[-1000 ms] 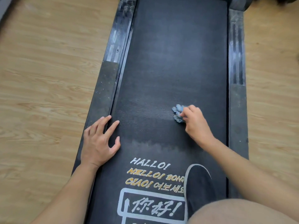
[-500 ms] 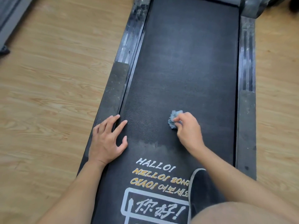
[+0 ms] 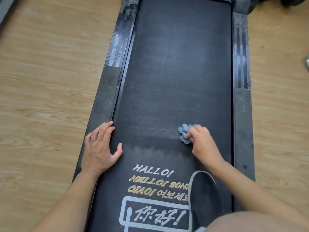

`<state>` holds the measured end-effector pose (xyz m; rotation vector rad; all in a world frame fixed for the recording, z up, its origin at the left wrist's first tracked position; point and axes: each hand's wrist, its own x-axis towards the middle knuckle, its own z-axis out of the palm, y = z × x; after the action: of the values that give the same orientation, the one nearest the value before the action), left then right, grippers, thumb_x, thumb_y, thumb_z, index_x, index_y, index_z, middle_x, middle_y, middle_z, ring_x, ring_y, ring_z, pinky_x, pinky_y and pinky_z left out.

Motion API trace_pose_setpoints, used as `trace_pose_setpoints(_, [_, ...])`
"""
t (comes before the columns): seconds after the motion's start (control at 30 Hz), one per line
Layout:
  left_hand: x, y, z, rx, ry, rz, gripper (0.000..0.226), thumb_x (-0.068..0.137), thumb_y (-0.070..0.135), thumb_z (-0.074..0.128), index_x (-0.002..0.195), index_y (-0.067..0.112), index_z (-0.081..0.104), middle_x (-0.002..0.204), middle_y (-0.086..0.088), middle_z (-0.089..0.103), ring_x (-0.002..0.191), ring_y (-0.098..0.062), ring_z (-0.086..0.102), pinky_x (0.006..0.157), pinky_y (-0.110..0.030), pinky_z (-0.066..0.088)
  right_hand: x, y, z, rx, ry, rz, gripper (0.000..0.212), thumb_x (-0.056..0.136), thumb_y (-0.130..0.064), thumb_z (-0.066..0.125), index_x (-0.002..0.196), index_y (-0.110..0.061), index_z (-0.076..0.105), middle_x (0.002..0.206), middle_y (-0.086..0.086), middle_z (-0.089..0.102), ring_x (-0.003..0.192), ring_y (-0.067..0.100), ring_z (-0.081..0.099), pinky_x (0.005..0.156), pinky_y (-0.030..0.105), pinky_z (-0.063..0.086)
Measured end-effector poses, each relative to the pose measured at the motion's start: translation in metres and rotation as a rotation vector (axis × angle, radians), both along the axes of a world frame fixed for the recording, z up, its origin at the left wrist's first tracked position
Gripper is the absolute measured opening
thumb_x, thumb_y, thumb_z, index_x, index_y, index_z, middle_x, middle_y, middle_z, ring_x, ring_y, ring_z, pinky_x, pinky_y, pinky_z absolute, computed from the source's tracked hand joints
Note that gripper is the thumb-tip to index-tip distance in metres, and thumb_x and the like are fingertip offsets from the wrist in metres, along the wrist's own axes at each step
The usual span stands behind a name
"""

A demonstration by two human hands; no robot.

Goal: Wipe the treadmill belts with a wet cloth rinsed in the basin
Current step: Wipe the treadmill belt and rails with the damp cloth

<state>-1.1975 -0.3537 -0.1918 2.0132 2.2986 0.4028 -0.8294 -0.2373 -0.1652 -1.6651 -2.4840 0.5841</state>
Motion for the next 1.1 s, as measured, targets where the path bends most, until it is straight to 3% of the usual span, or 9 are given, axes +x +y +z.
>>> trace_pose_setpoints(0.1, [-0.001, 0.001, 0.0, -0.01, -0.004, -0.006, 0.061, 0.086, 0.048, 0.06, 0.136, 0.013, 0.059, 0.158, 0.003, 0.049, 0.145, -0.026, 0.047, 0.11, -0.047, 0.039, 0.099, -0.005, 0.013, 0.005, -0.13, -0.214, 0.047, 0.07, 0.022, 0.064, 0.094, -0.017, 0.064, 0.095, 0.006, 0.06, 0.089, 0.038, 0.058, 0.073, 0.039, 0.046])
trace_pose_setpoints(0.23, [0.0, 0.002, 0.0, -0.021, 0.007, -0.006, 0.061, 0.086, 0.047, 0.06, 0.136, 0.012, 0.059, 0.158, 0.002, 0.049, 0.145, -0.026, 0.047, 0.11, -0.047, 0.038, 0.099, -0.011, 0.016, 0.006, -0.143, -0.282, 0.034, 0.081, 0.017, 0.061, 0.089, -0.016, 0.06, 0.09, -0.002, 0.05, 0.087, 0.038, 0.054, 0.069, 0.04, 0.044])
trace_pose_setpoints(0.37, [0.001, 0.002, 0.003, -0.036, -0.018, 0.005, 0.062, 0.085, 0.047, 0.061, 0.137, 0.013, 0.058, 0.158, 0.003, 0.049, 0.146, -0.025, 0.047, 0.111, -0.047, 0.038, 0.017, -0.018, 0.015, -0.017, 0.027, -0.049, 0.025, 0.08, 0.01, 0.068, 0.089, -0.013, 0.066, 0.092, 0.003, 0.058, 0.084, 0.034, 0.058, 0.071, 0.04, 0.047])
trace_pose_setpoints(0.5, [0.001, 0.002, 0.008, -0.077, -0.048, -0.002, 0.068, 0.081, 0.046, 0.063, 0.141, 0.014, 0.055, 0.16, 0.003, 0.047, 0.146, -0.025, 0.045, 0.113, -0.046, 0.037, -0.136, -0.03, 0.002, -0.137, 0.149, 0.244, 0.015, 0.087, -0.001, 0.066, 0.097, -0.013, 0.066, 0.1, 0.008, 0.058, 0.091, 0.033, 0.054, 0.072, 0.041, 0.05])
trace_pose_setpoints(0.6, [-0.002, 0.0, 0.008, -0.125, -0.112, 0.011, 0.078, 0.073, 0.04, 0.064, 0.144, 0.011, 0.049, 0.164, -0.002, 0.041, 0.144, -0.029, 0.045, 0.113, -0.046, 0.035, -0.233, -0.039, 0.01, -0.211, 0.156, 0.384, 0.02, 0.09, -0.007, 0.064, 0.11, -0.007, 0.063, 0.11, 0.014, 0.056, 0.1, 0.033, 0.05, 0.077, 0.048, 0.053])
trace_pose_setpoints(0.67, [-0.002, -0.001, 0.009, -0.143, -0.151, 0.021, 0.081, 0.071, 0.037, 0.064, 0.145, 0.009, 0.047, 0.165, -0.004, 0.037, 0.142, -0.032, 0.046, 0.112, -0.048, 0.035, -0.251, -0.038, 0.017, -0.229, 0.096, 0.401, 0.026, 0.09, -0.006, 0.064, 0.116, -0.005, 0.062, 0.116, 0.015, 0.055, 0.105, 0.034, 0.049, 0.079, 0.048, 0.052])
trace_pose_setpoints(0.77, [-0.002, 0.0, 0.011, -0.15, -0.138, -0.002, 0.079, 0.07, 0.037, 0.06, 0.143, 0.009, 0.048, 0.163, -0.006, 0.038, 0.14, -0.035, 0.047, 0.111, -0.05, 0.037, -0.21, -0.034, 0.015, -0.238, 0.112, 0.406, 0.021, 0.089, -0.003, 0.063, 0.11, -0.01, 0.063, 0.113, 0.011, 0.053, 0.107, 0.032, 0.047, 0.075, 0.044, 0.047])
trace_pose_setpoints(0.87, [-0.001, 0.002, 0.012, -0.155, -0.131, -0.001, 0.077, 0.07, 0.038, 0.058, 0.14, 0.009, 0.049, 0.16, -0.007, 0.04, 0.139, -0.035, 0.047, 0.112, -0.052, 0.037, -0.126, -0.035, 0.008, -0.234, 0.092, 0.388, 0.033, 0.08, 0.012, 0.056, 0.098, -0.016, 0.058, 0.104, 0.003, 0.05, 0.1, 0.028, 0.046, 0.072, 0.042, 0.044])
trace_pose_setpoints(1.1, [0.0, 0.002, 0.011, -0.163, -0.109, 0.001, 0.071, 0.071, 0.038, 0.055, 0.136, 0.009, 0.052, 0.158, -0.008, 0.042, 0.139, -0.036, 0.047, 0.111, -0.053, 0.037, 0.117, -0.032, 0.02, -0.175, -0.225, -0.05, 0.058, 0.064, 0.018, 0.06, 0.085, -0.035, 0.045, 0.087, -0.011, 0.044, 0.083, 0.022, 0.051, 0.058, 0.036, 0.045])
